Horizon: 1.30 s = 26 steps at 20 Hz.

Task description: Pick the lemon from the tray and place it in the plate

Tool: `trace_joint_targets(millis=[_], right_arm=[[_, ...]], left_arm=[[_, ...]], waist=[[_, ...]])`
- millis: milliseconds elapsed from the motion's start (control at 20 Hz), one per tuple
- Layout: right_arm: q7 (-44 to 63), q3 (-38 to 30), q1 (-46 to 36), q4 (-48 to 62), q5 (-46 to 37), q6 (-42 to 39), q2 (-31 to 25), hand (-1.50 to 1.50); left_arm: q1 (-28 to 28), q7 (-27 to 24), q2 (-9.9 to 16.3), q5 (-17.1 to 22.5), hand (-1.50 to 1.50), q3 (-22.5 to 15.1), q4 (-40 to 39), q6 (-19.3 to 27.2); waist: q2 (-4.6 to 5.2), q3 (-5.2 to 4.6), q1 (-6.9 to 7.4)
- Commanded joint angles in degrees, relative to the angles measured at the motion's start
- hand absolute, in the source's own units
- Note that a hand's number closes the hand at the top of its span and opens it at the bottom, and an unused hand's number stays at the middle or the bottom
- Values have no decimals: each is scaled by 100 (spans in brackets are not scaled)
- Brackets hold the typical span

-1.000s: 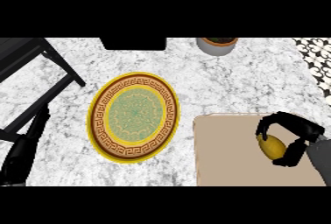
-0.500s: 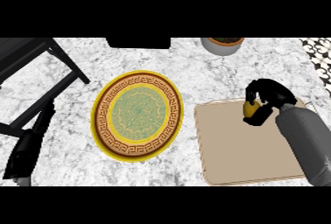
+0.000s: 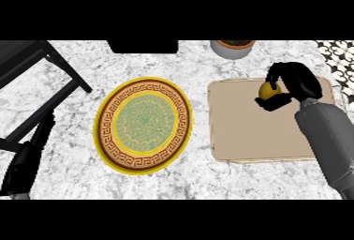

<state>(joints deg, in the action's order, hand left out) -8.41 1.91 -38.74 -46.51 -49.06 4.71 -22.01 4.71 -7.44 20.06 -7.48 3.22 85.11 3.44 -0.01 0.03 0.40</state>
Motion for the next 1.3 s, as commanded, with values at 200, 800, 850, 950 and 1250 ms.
trace_joint_targets(millis=[200,800,850,950,1250], right_arm=[[-662,-147,133,-1883,698,-21,151,150],[1269,810,216,-4812,1217,-1852,1161,150],[1293,933,27,-4317,968,-1495,1493,150],[1524,1150,-186,-4071,731,-1237,1936,150],[2434,1393,-1171,-3127,1190,-1292,2187,150]], left_arm=[[198,-109,69,94,0,200,-57,-110],[74,-222,39,74,0,324,-221,-273],[3,147,-114,-131,0,88,209,-132],[-118,92,-82,-73,0,249,-49,-147],[-115,114,-249,-184,0,102,100,-171]], waist=[[-55,-7,-123],[-36,-10,-80],[-14,-5,-13],[-3,-6,6],[13,-7,73]])
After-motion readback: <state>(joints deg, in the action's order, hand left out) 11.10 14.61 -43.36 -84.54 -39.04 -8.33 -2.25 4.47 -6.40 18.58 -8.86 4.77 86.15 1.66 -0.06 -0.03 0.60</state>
